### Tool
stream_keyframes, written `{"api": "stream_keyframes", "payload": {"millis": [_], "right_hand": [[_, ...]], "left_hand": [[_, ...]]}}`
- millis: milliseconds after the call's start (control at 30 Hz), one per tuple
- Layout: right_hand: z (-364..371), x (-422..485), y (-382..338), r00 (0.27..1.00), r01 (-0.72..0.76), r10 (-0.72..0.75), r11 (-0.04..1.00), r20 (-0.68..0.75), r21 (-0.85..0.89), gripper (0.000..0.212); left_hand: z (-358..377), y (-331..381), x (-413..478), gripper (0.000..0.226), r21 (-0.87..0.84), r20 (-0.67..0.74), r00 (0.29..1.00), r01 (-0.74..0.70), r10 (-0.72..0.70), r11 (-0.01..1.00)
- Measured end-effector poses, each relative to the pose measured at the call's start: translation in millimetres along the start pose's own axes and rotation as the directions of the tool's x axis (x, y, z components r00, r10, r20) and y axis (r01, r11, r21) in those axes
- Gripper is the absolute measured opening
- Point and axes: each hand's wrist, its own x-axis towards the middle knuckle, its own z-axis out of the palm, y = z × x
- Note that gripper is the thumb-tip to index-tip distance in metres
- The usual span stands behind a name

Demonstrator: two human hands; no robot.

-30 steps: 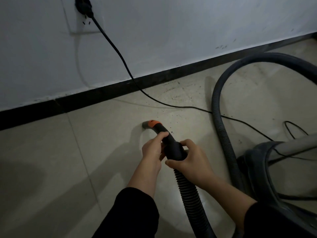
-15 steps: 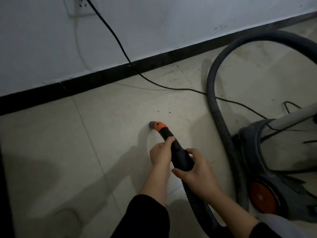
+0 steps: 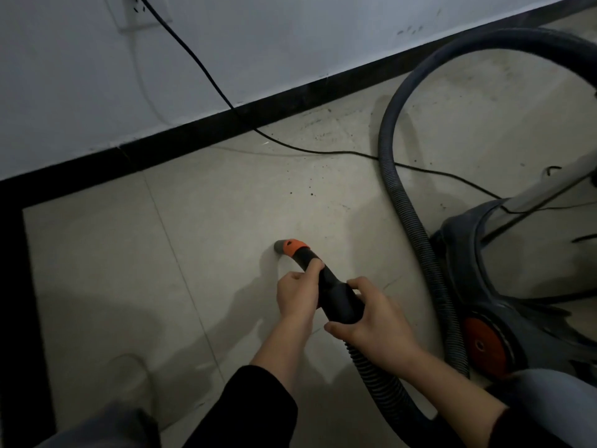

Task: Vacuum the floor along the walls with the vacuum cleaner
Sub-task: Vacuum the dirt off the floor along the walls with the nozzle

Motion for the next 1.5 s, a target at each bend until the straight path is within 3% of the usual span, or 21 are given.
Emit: {"api": "stream_keyframes", "payload": {"millis": [500, 867, 1167, 1400, 1500], "right_hand": [[-15, -4, 24, 0.971, -0.122, 0.143, 0.985, -0.190, 0.121, 0.049], [-14, 1, 18, 0.949, -0.152, 0.194, 0.972, -0.249, 0.177, 0.051], [-15, 7, 12, 0.947, -0.133, 0.189, 0.967, -0.259, 0.218, 0.054], [-19, 8, 16, 0.951, -0.163, 0.198, 0.974, -0.236, 0.159, 0.080], [-20, 8, 15, 0.960, -0.189, 0.221, 0.964, -0.170, 0.185, 0.063]], "left_hand": [[51, 2, -2, 0.029, 0.057, 0.118, 0.991, -0.066, 0.059, 0.996], [55, 10, 2, 0.030, 0.032, 0.166, 0.985, -0.052, 0.046, 0.998], [52, 25, 9, 0.029, 0.021, 0.262, 0.965, -0.032, 0.025, 0.999], [61, 28, 12, 0.028, 0.037, 0.277, 0.961, -0.025, 0.014, 0.999], [62, 27, 13, 0.028, 0.044, 0.273, 0.962, -0.017, 0.004, 0.999]]}}
